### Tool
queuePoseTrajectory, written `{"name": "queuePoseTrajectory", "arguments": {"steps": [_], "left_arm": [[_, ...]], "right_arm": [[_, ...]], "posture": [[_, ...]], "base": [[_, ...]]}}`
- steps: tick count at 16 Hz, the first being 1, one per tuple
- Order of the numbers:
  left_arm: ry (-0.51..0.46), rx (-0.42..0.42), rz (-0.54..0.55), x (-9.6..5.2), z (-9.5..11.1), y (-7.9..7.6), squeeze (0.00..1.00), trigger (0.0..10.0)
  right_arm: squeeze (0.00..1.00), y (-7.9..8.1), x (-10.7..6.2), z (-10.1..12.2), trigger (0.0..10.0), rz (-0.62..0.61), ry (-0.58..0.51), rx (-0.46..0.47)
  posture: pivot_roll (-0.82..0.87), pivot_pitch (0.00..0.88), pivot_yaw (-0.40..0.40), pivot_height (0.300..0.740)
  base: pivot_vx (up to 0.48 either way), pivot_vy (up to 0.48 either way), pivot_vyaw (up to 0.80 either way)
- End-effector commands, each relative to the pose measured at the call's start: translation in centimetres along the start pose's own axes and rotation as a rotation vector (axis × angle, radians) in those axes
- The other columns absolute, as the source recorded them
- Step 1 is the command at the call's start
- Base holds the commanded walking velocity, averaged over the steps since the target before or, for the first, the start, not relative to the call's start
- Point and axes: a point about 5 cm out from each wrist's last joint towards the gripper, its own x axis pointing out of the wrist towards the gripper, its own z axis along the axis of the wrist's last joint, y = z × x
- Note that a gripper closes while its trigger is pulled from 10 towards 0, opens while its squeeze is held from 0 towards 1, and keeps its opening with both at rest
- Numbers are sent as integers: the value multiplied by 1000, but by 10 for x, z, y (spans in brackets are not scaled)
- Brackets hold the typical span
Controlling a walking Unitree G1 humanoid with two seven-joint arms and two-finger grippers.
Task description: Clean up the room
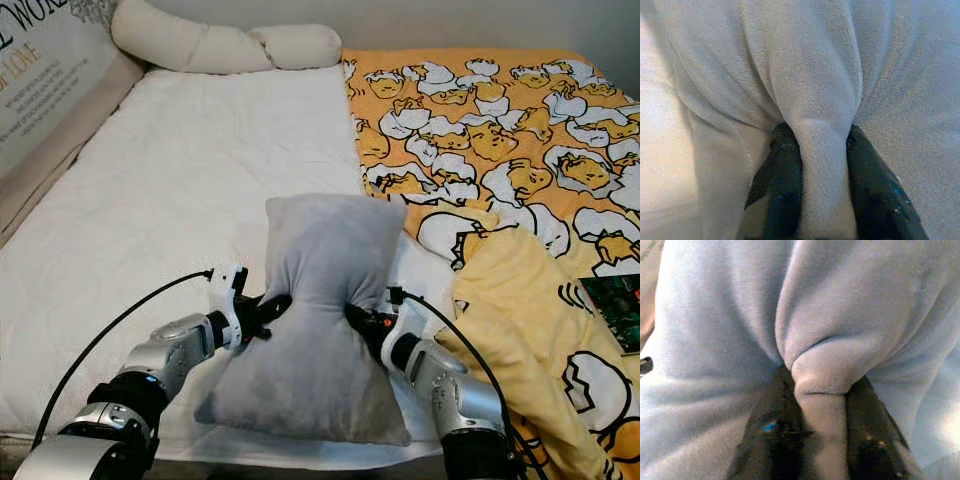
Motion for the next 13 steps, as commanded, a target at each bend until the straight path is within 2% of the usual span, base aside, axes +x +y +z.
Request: {"name": "queuePoseTrajectory", "arguments": {"steps": [1,4,6,8,10,11,13], "left_arm": [[49,17,-36,6,-8,-10,0,0],[10,32,-39,2,3,-11,0,0],[-63,77,-28,-10,27,-10,0,0],[-88,140,-6,-19,38,-12,0,0],[-141,166,17,-31,53,-17,0,0],[-171,166,34,-38,60,-19,0,0],[-258,228,160,-53,77,-20,0,0]], "right_arm": [[0,19,9,11,0,57,-25,-31],[0,24,8,21,0,63,-61,-43],[0,34,4,42,0,79,-145,-63],[0,42,2,55,0,89,-194,-73],[0,53,1,68,0,114,-247,-87],[0,59,0,72,0,128,-261,-87],[0,67,-3,76,0,115,-299,-117]], "posture": [[-96,0,43,740],[-90,0,41,740],[-81,0,40,740],[-73,0,40,740],[-70,0,41,740],[-70,0,41,740],[-60,0,26,740]], "base": [[0,0,0],[0,0,0],[0,0,0],[0,0,0],[0,0,0],[0,0,0],[0,0,0]]}}
